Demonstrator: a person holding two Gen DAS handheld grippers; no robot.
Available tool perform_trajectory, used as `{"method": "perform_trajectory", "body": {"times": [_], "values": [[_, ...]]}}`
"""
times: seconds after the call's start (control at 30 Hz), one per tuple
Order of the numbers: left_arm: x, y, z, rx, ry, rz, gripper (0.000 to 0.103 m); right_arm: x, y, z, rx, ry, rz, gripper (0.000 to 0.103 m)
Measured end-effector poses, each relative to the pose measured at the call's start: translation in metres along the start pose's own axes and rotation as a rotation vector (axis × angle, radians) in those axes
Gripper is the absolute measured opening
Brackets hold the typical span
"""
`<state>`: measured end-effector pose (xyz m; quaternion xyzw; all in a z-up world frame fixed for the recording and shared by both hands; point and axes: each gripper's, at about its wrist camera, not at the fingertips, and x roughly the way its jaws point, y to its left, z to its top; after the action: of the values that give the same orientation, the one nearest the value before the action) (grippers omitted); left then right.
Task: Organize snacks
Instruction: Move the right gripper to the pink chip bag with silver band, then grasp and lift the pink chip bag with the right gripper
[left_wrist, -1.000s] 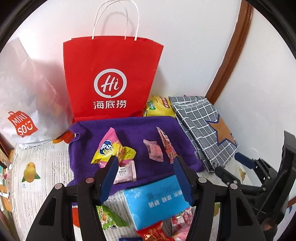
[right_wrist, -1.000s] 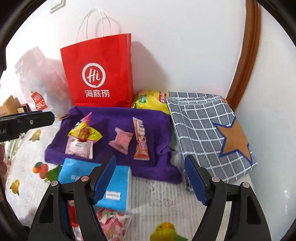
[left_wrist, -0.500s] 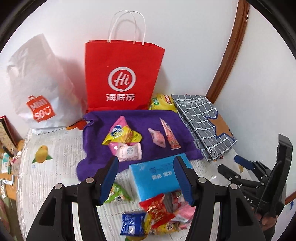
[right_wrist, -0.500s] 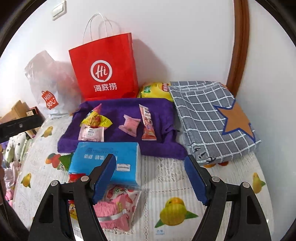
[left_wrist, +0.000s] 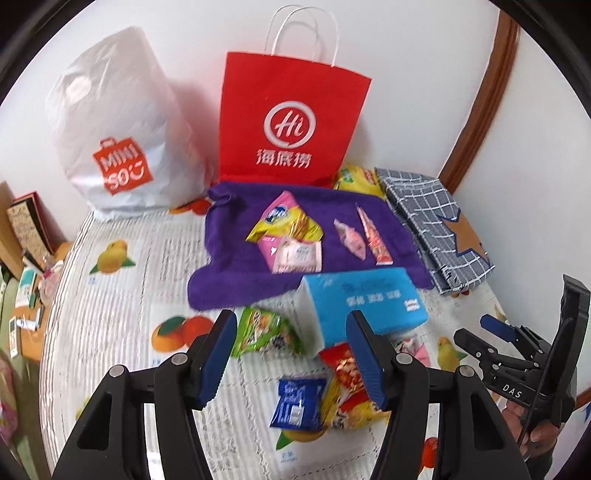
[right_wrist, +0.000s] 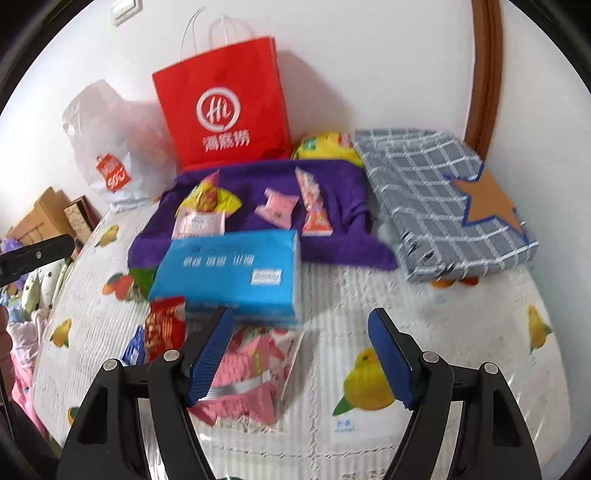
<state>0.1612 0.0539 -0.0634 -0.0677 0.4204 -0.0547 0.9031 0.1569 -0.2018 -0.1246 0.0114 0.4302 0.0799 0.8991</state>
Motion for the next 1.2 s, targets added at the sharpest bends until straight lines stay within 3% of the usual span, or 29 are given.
{"method": "perform_trajectory", "body": {"times": [0.63, 1.2], "values": [[0.009, 0.022, -0.021, -0.052, 0.050, -0.029, 0.059, 0.028, 0.040, -0.037, -0.071, 0.130, 0.162, 0.076], [0.014, 0.036, -0.027, -0.087, 0.062, -0.023, 0.059, 0.049, 0.051, -0.047, -0.124, 0.203, 0.120, 0.077]]}}
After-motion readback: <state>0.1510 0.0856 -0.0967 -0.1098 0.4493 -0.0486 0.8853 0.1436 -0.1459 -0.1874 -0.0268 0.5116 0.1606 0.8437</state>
